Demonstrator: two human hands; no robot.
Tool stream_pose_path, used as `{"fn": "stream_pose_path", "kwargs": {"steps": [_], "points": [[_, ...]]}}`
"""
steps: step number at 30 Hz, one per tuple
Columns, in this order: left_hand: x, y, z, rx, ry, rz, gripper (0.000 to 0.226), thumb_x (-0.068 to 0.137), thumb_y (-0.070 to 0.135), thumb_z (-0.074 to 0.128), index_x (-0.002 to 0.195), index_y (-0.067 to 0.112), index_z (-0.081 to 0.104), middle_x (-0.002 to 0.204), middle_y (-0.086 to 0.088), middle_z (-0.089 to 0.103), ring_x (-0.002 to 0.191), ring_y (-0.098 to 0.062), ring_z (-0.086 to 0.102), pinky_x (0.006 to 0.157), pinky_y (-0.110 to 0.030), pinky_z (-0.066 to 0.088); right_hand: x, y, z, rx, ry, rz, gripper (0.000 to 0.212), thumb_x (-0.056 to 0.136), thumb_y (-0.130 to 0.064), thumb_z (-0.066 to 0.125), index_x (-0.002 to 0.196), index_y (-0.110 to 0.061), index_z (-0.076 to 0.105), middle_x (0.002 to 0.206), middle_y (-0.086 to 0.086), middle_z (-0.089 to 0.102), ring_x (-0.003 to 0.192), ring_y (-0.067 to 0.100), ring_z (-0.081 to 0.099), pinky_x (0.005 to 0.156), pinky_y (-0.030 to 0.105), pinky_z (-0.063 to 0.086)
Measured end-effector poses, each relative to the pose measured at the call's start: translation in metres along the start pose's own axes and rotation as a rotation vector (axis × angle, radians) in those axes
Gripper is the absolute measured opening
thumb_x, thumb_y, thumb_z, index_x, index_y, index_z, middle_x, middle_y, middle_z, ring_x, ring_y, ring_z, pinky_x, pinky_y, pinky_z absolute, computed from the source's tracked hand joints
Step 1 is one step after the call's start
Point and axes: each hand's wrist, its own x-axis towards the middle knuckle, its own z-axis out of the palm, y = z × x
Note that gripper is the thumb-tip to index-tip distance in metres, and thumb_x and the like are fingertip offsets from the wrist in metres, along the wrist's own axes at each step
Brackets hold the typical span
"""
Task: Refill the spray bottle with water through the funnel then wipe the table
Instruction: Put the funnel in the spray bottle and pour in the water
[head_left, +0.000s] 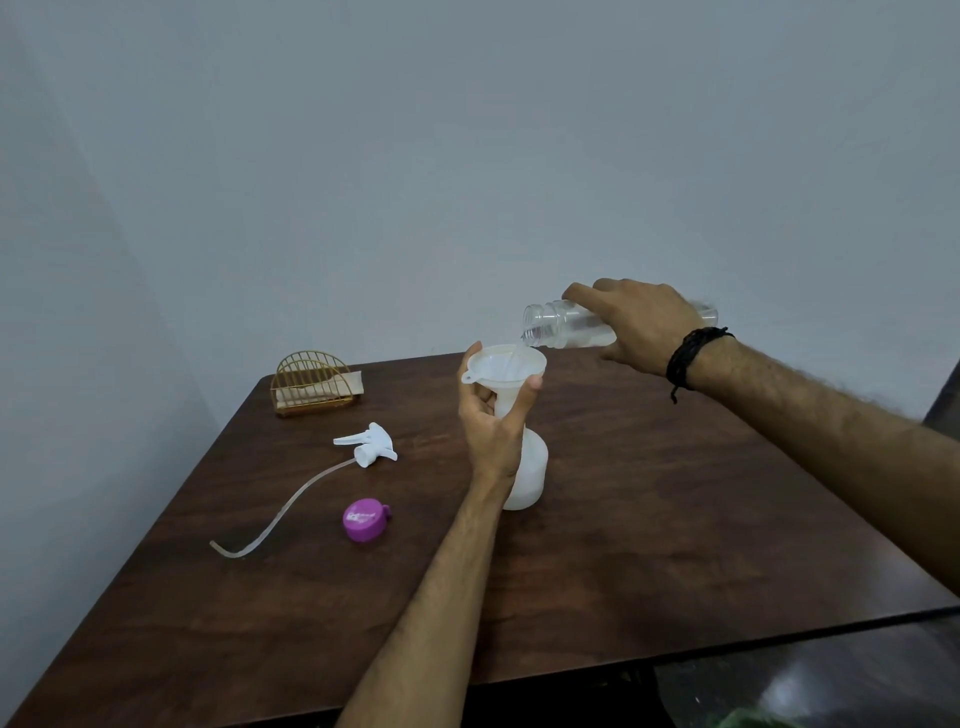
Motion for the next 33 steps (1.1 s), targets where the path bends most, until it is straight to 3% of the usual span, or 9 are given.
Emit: {"fn": "stream_pose_path", "kwargs": {"steps": [10, 15, 25, 33], "points": [[0.0015, -0.0023, -0.0017, 0.013, -0.007, -0.014, 0.093, 0.069, 0.035, 0.085, 0.148, 0.022, 0.038, 0.136, -0.008, 0.059, 0.121, -0.017, 0.063, 0.099, -0.029, 0.054, -0.0003, 0.0015, -0.0024, -0.004, -0.005, -0.007, 0.058, 0.081, -0.021, 0.076, 0.129, -0.025, 0.044, 0.098, -0.001, 0.059, 0.077, 0.020, 0.049, 0.058, 0.031, 0.037], [0.0030, -0.0043, -0.0030, 0.028, -0.011, -0.038, 0.085, 0.076, 0.015, 0.085, 0.147, 0.018, 0.039, 0.135, -0.004, 0.060, 0.123, -0.017, 0.061, 0.101, -0.031, 0.053, -0.0008, 0.0025, -0.0006, -0.013, -0.012, -0.006, 0.058, 0.080, -0.022, 0.076, 0.128, -0.026, 0.043, 0.097, -0.002, 0.059, 0.075, 0.019, 0.048, 0.057, 0.031, 0.036], [0.0049, -0.0056, -0.0044, 0.047, 0.022, -0.105, 0.051, 0.082, -0.001, 0.078, 0.128, 0.005, 0.058, 0.115, -0.003, 0.071, 0.103, -0.007, 0.069, 0.082, -0.020, 0.054, 0.0006, -0.0005, -0.0026, -0.005, -0.019, -0.005, 0.058, 0.080, -0.020, 0.076, 0.127, -0.025, 0.044, 0.097, -0.001, 0.059, 0.080, 0.023, 0.056, 0.058, 0.033, 0.038], [0.0040, -0.0064, -0.0067, 0.058, 0.021, -0.098, 0.044, 0.083, -0.002, 0.077, 0.123, 0.009, 0.062, 0.112, 0.001, 0.073, 0.104, -0.008, 0.070, 0.082, -0.019, 0.054, 0.0003, -0.0018, -0.0056, -0.021, -0.021, -0.016, 0.060, 0.079, -0.020, 0.078, 0.129, -0.025, 0.044, 0.098, -0.001, 0.059, 0.083, 0.024, 0.058, 0.058, 0.033, 0.037]]}}
